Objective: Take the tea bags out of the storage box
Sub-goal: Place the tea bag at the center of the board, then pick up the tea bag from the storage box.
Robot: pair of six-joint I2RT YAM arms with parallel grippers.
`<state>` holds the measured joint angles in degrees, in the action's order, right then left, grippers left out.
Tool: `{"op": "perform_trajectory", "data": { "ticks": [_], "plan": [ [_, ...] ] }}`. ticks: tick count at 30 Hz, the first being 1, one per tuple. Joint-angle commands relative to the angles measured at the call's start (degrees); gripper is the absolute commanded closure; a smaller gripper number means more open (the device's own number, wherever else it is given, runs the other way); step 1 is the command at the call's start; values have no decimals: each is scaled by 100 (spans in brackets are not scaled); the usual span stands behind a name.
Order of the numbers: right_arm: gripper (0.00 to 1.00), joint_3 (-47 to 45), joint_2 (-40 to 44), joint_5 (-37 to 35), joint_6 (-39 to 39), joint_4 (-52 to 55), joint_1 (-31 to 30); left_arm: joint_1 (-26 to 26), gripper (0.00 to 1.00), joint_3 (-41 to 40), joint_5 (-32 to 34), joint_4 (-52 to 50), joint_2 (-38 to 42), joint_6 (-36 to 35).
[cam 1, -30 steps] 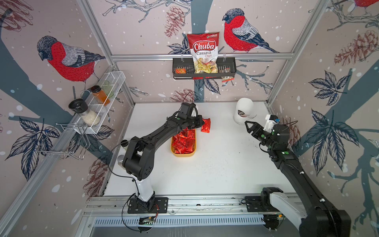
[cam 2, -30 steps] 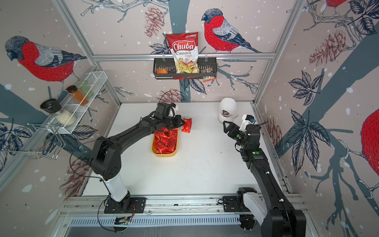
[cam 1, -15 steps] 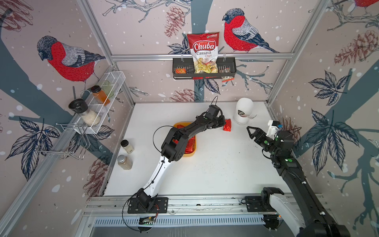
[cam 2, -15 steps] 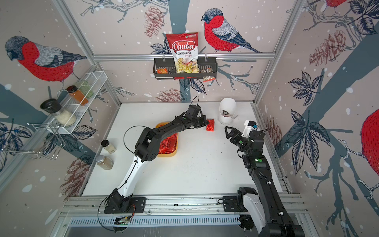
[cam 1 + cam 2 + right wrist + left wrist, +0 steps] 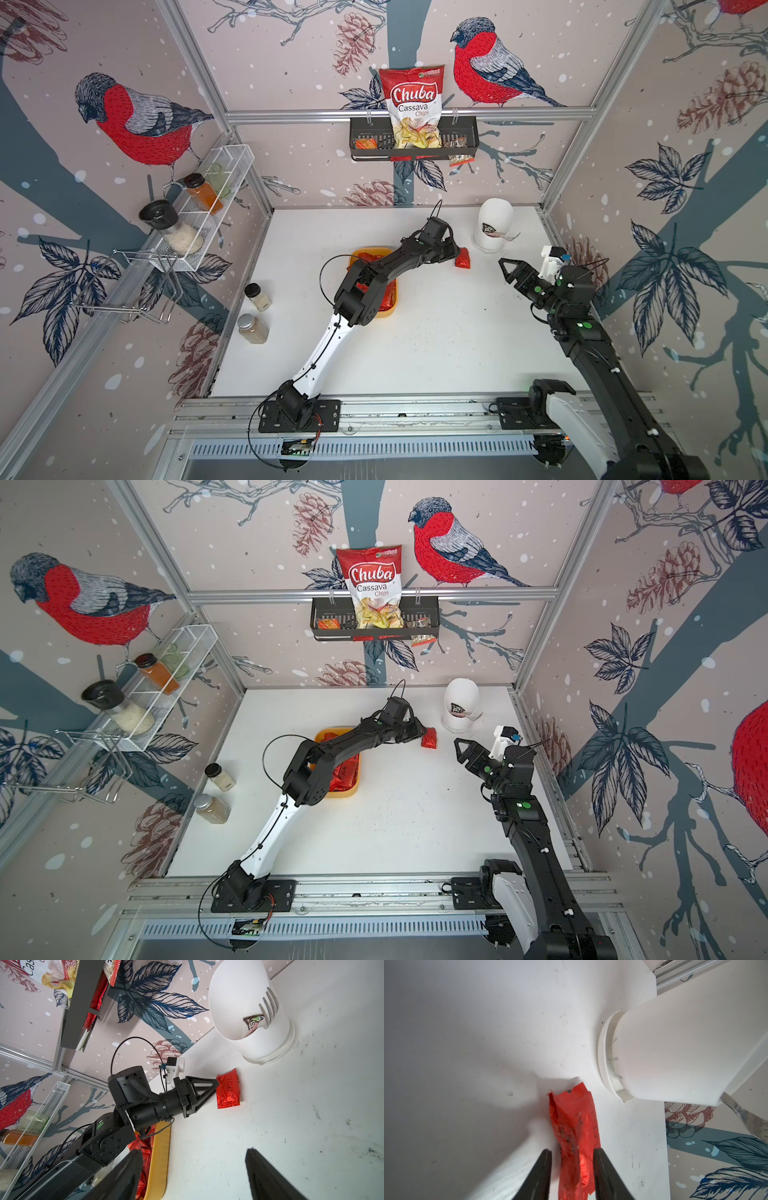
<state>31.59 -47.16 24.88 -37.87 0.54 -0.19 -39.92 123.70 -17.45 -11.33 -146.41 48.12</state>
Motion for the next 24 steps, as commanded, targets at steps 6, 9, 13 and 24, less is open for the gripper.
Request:
{"op": "perform_trajectory", "data": {
  "ticks": [6, 9, 13, 24],
  "plan": [
    [16, 216, -117, -677, -45, -74, -1018, 11, 60, -1206, 644, -231, 1633, -876],
    [17, 352, -417, -1104, -63, -188, -1731, 66, 60, -2286, 929, -99, 2614, -1134],
    [20, 566, -1013, -1514, -81, -442, -2596, 341, 60, -3761, 1105, -47, 3874, -1325],
    [24, 2736, -4024, -1291, 946, -66, -4257, 1891, 54, -6931, 1043, -105, 6906, -1248]
  ]
}}
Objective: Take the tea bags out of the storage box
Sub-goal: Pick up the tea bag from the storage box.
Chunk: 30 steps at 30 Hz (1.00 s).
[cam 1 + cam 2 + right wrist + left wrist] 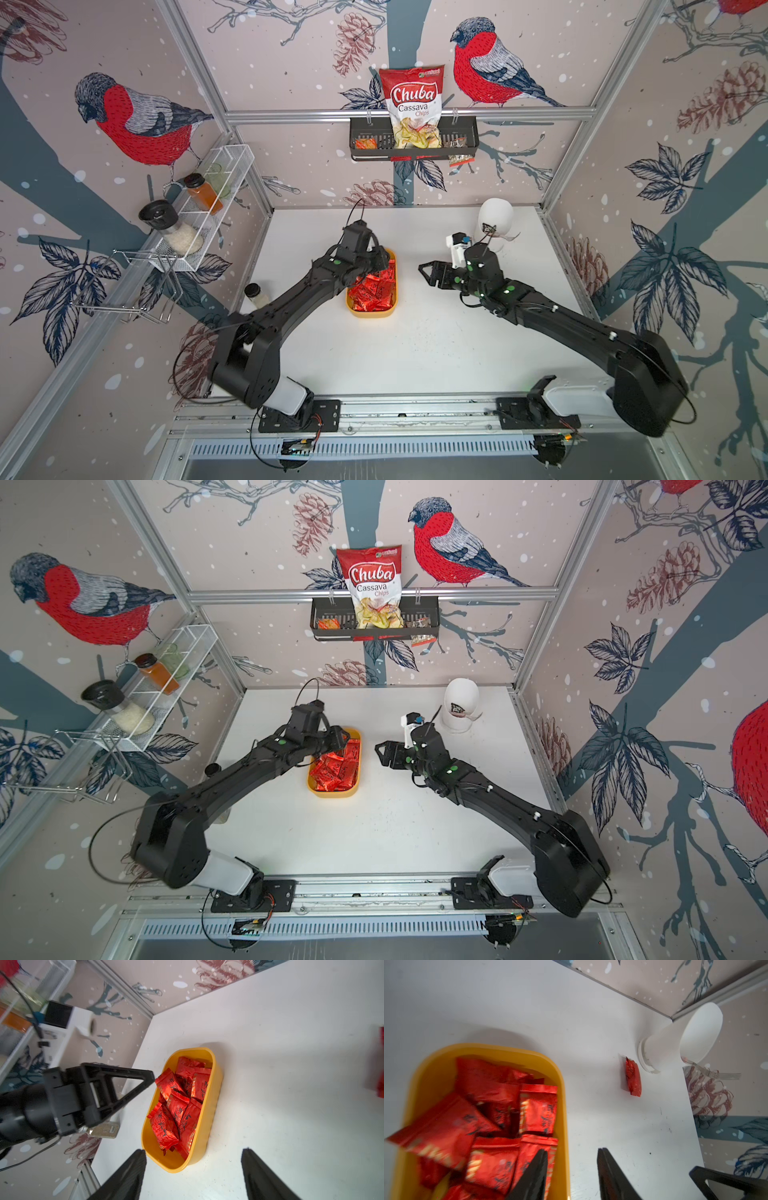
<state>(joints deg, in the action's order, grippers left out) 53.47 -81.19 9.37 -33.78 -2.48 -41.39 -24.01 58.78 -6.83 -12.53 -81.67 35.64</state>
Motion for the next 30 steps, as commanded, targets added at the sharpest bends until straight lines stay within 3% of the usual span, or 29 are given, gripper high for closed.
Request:
{"op": "perform_trajectory", "data": {
  "ticks": [1, 6, 12, 25, 30],
  "plan": [
    [25, 906, -963, 396, 675, 499, -179, 474, 53, -636, -52, -9, 639, 27],
    [34, 2796, -2815, 511, 1416, 1720, -502, 1170, 50, -1486, -256, -15, 1609, 171],
    [35, 3881, -3809, 669, 1805, 2148, -731, 1267, 48, -1899, -255, -231, 2147, 176],
    [43, 4438, -4493, 1210, 2124, 2485, -1027, 1373, 45, -2305, -446, -576, 2831, 151],
    [53, 4366, -4500, 1256, 2113, 2423, -1054, 1381, 45, -2363, -511, -554, 2891, 159]
  ]
}}
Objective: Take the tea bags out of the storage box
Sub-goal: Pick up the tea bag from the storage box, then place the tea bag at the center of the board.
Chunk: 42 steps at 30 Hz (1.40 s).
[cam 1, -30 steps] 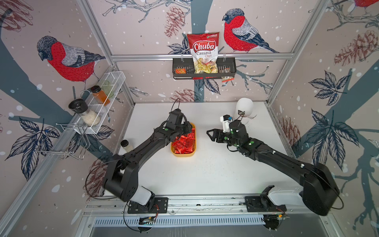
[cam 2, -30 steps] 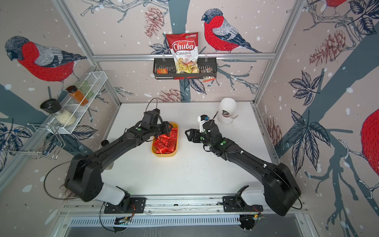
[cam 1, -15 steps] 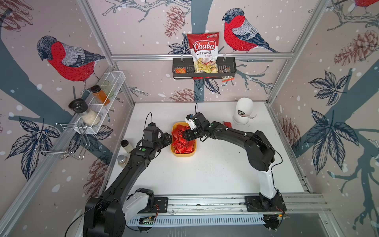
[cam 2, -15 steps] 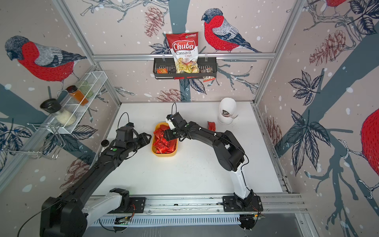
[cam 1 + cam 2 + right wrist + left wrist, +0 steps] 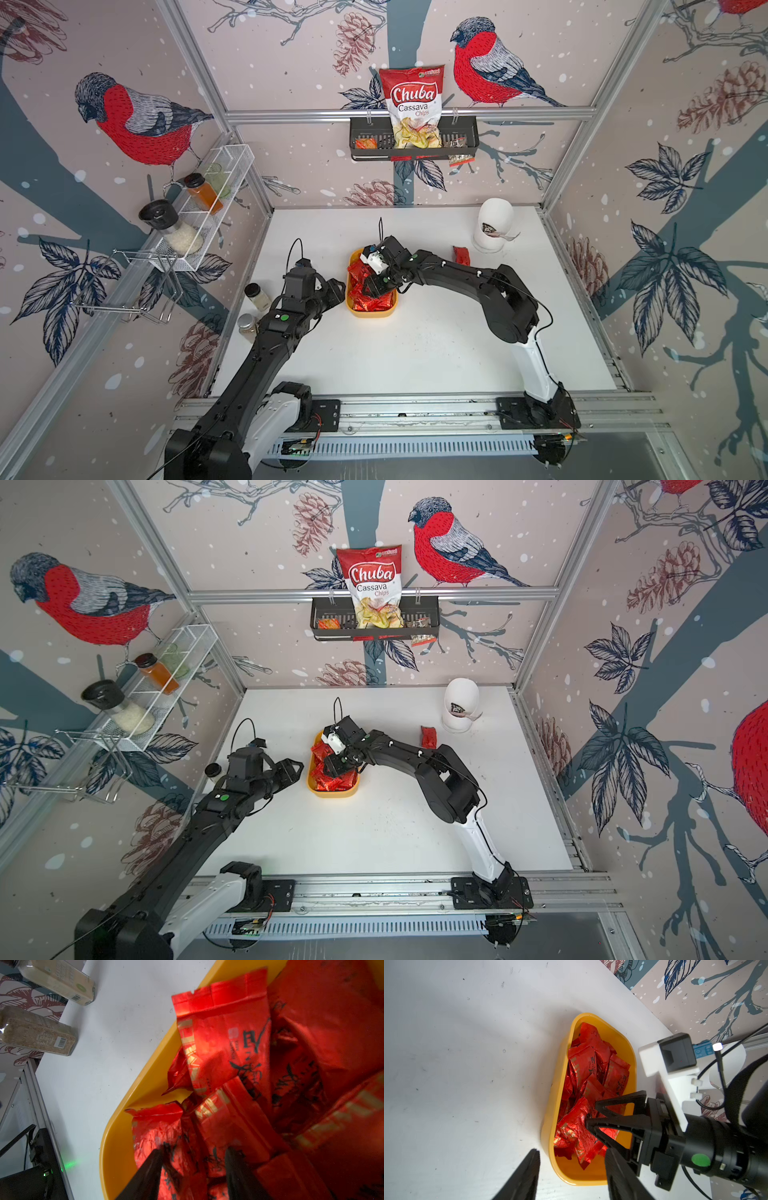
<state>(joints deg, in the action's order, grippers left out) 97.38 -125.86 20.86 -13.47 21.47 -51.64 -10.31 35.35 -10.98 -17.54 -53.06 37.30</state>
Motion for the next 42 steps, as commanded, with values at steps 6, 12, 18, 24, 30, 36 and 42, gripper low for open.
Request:
{"op": "perform_trajectory", "data": {
  "ticks": [6, 12, 18, 24, 30, 36, 42],
  "plan": [
    [77, -232, 73, 372, -30, -200, -22, 11, 45, -2, -123, -21, 15, -18],
    [97, -496, 385, 454, -247, -521, 72, 11, 45, 7, -154, -21, 24, -4],
    [100, -663, 923, 606, -689, -877, 426, 11, 47, 216, -348, 21, -132, -160],
    [100, -961, 1469, 192, -1399, -1095, 1053, -250, 51, 629, -455, 193, -588, -177],
    [100, -1849, 1864, -404, -2237, -1438, 2104, -927, 52, 966, -312, 447, -1212, -78],
    [100, -2247, 1825, -1031, -2476, -1612, 2708, -1035, 52, 825, -404, 720, -1409, 31],
    [100, -2164, 1447, -1227, -2717, -1784, 3014, -1035, 52, 711, -400, 700, -1378, -11]
  ]
}}
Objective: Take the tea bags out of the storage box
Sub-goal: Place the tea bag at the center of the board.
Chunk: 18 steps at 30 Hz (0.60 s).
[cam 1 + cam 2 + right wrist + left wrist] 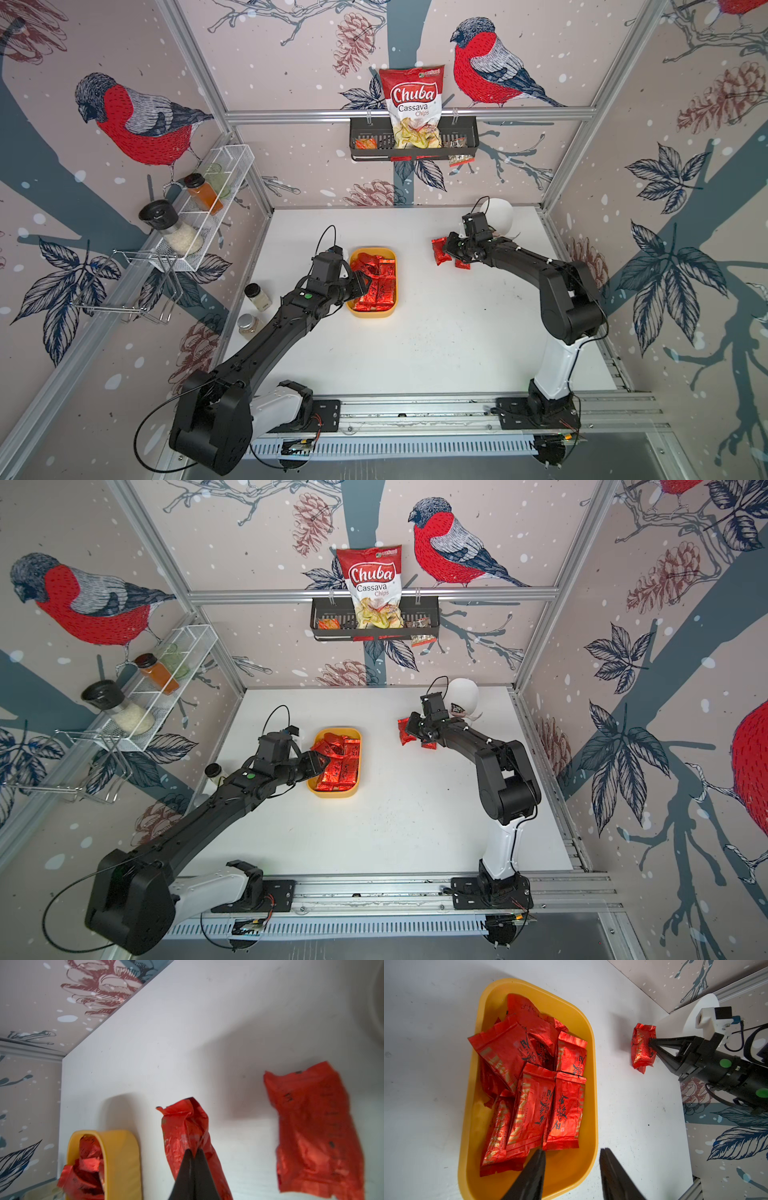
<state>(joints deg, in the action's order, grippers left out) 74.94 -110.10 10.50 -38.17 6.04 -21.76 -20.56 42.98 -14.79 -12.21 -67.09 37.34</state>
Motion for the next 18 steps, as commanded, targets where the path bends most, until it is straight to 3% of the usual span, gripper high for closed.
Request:
{"op": "perform_trajectory", "data": {
  "ticks": [1, 9, 18],
  "plan": [
    [100, 127, -221, -198, -275, -257, 36, -10, 52, -74, -23, 170, 29, -11],
    [100, 399, -695, -354, -371, -144, -8, -10, 52, -193, -41, 192, 72, -15],
    [63, 477, -697, -666, -232, 34, -65, -10, 50, -213, 38, 143, 125, -45]
  ]
}}
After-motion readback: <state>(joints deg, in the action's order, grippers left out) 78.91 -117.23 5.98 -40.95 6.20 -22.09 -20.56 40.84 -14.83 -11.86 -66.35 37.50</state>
